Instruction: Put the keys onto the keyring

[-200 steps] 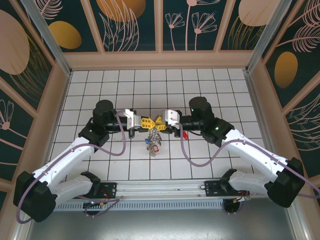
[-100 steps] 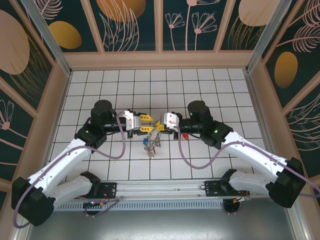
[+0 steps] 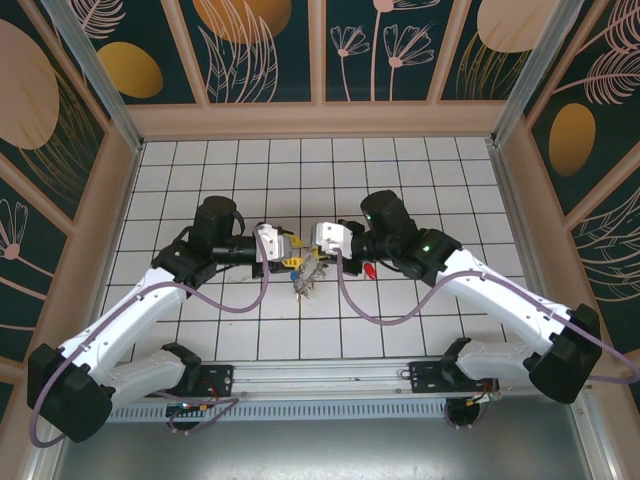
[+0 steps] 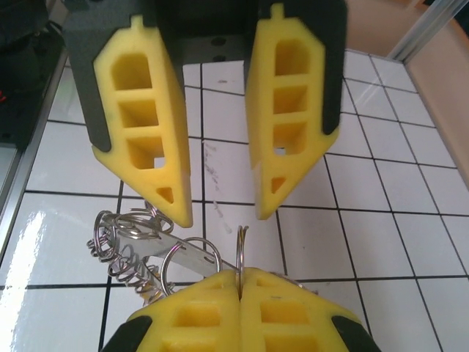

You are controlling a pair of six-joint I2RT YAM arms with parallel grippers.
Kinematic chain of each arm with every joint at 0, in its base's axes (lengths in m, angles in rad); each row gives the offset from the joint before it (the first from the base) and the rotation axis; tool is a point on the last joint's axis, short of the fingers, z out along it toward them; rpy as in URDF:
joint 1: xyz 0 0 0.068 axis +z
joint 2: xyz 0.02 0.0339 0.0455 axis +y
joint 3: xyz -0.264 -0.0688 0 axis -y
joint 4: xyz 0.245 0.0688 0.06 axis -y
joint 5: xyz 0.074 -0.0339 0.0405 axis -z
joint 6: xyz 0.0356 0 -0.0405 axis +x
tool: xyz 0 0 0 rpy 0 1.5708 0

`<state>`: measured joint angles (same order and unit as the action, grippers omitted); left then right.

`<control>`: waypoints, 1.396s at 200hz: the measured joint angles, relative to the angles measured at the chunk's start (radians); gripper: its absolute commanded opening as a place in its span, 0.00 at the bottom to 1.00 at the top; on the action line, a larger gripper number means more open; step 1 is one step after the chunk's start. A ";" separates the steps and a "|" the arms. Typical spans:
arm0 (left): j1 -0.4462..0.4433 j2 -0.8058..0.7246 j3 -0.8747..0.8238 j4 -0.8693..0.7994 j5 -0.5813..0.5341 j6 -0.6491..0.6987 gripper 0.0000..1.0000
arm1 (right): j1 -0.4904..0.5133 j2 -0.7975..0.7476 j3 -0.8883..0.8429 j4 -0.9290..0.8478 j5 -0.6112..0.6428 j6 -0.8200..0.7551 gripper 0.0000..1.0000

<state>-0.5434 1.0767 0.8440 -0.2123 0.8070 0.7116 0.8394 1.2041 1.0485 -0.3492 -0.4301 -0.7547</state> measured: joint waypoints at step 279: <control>-0.021 0.052 0.009 -0.012 -0.025 -0.019 0.00 | 0.022 0.045 0.032 -0.014 0.014 0.045 0.35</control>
<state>-0.5644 1.1290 0.8528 -0.2245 0.7818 0.6926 0.8616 1.2491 1.0805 -0.3630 -0.4164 -0.7101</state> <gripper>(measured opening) 0.066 0.316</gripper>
